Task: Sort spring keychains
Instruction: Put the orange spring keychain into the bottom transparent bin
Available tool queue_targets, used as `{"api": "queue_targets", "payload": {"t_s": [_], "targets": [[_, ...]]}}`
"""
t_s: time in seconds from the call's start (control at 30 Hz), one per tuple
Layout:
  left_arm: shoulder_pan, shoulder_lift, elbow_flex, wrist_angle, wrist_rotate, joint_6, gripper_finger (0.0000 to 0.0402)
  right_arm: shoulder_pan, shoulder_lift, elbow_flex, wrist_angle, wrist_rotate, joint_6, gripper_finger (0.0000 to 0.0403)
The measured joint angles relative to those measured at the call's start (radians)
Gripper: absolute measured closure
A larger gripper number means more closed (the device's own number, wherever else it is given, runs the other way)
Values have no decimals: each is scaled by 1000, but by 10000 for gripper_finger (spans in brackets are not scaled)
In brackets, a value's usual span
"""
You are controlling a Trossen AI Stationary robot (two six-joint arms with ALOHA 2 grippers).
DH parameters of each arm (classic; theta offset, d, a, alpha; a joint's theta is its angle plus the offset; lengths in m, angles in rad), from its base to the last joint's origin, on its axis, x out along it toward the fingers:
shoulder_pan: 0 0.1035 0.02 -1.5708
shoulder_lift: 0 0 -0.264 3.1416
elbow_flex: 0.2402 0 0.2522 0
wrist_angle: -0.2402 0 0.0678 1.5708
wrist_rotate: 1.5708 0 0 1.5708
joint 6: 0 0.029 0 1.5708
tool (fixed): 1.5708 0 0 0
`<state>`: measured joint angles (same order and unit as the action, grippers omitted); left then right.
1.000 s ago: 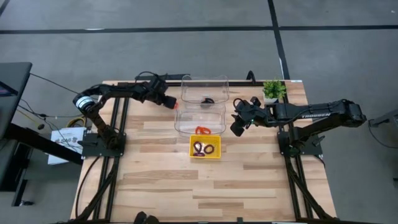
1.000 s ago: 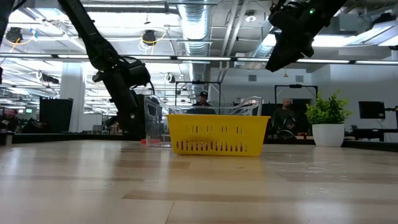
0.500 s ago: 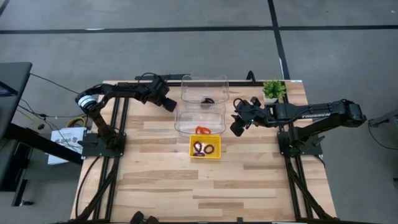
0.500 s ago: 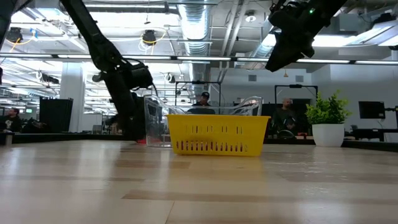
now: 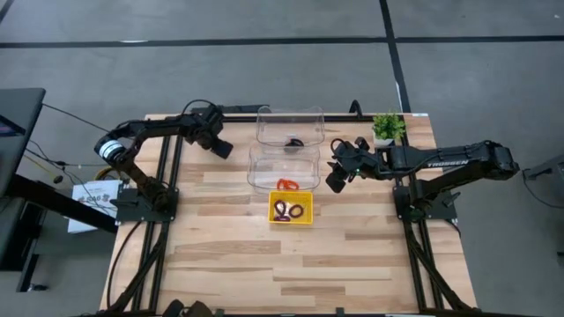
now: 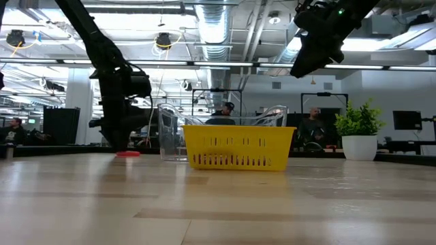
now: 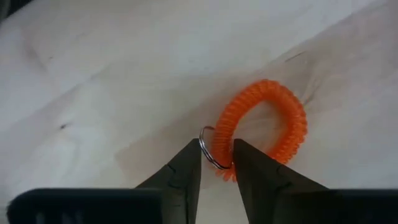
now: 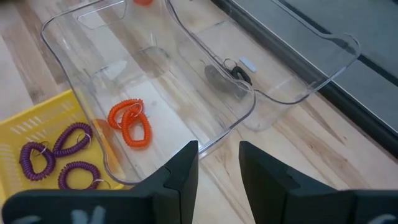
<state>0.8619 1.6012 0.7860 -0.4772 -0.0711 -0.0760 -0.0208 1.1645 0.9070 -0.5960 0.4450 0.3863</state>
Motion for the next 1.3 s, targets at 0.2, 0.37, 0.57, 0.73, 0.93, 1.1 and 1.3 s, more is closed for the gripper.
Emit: {"api": "queue_targets", "payload": {"t_s": [0.2, 0.37, 0.57, 0.73, 0.93, 1.1, 1.3], "targets": [[-11, 0, 0, -4, 17, 1, 354, 4, 0, 0, 2, 0, 8, 296], [-14, -3, 2, -3, 19, 1, 389, 21, 0, 0, 2, 0, 9, 296], [-18, -11, 3, -11, 19, -2, 391, 23, 0, 0, 2, 0, 9, 296], [-20, -93, 3, -12, 19, -7, 391, 23, 0, 0, 2, 0, 9, 296], [-16, -286, 3, 4, 19, -19, 393, 23, 0, 0, 2, 1, 7, 296], [-23, -455, 3, 81, 54, -33, 393, 23, 0, 0, 2, 1, 7, 296], [-85, -585, 3, 291, 136, -24, 393, 23, 0, 0, 2, 1, 7, 296]]}}
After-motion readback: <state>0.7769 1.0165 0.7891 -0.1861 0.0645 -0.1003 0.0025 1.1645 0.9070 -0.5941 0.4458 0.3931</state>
